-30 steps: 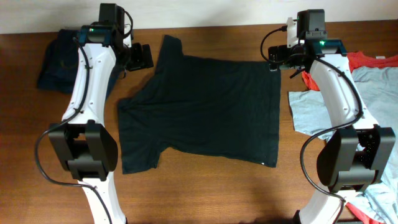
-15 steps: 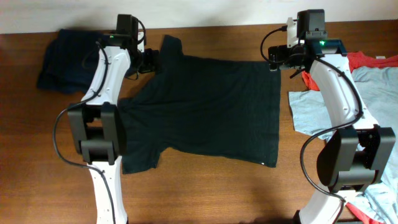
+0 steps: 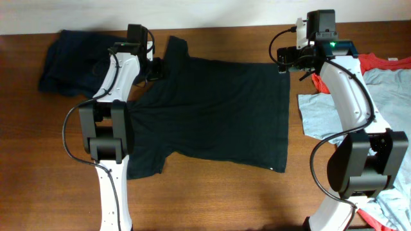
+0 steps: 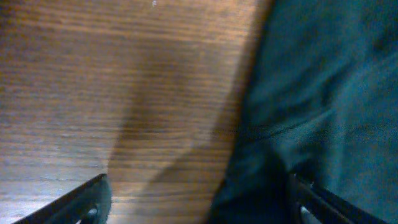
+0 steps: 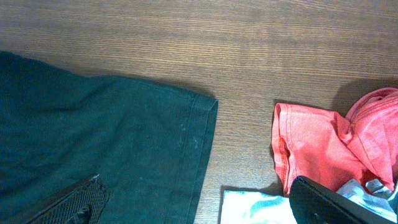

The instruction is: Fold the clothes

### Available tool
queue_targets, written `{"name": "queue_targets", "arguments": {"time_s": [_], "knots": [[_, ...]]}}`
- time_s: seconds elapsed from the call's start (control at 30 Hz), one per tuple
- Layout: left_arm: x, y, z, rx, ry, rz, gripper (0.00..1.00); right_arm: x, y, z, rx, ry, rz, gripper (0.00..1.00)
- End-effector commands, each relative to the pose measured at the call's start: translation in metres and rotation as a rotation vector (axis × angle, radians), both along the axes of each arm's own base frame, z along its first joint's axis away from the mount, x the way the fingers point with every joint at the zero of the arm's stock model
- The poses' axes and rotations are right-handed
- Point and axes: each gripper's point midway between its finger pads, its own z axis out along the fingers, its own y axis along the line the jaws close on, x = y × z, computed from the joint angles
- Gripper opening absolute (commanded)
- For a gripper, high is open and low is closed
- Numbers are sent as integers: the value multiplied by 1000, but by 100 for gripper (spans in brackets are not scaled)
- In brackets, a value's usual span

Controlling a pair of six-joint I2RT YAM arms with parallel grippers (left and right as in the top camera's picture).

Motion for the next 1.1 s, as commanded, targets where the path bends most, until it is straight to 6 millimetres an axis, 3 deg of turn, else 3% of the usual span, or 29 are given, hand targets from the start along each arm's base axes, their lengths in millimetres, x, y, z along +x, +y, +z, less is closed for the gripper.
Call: {"name": "queue_targets", "arguments": {"time_s": [0.0, 0.37, 0.67, 0.93, 1.07], "knots": [[-3, -4, -8, -10, 20, -27, 82, 0, 2, -1, -1, 1, 2, 99], [-10, -27, -8, -39, 36, -95, 79, 0, 2, -1, -1, 1, 2, 99], [-15, -28, -9, -37, 54, -97, 78, 0, 2, -1, 0, 1, 2, 99], [-16, -27, -10, -34, 57, -95, 70, 0, 2, -1, 0, 1, 2, 99], [-14, -23, -10, -19, 50, -88, 56, 0, 2, -1, -1, 1, 2, 99]]}}
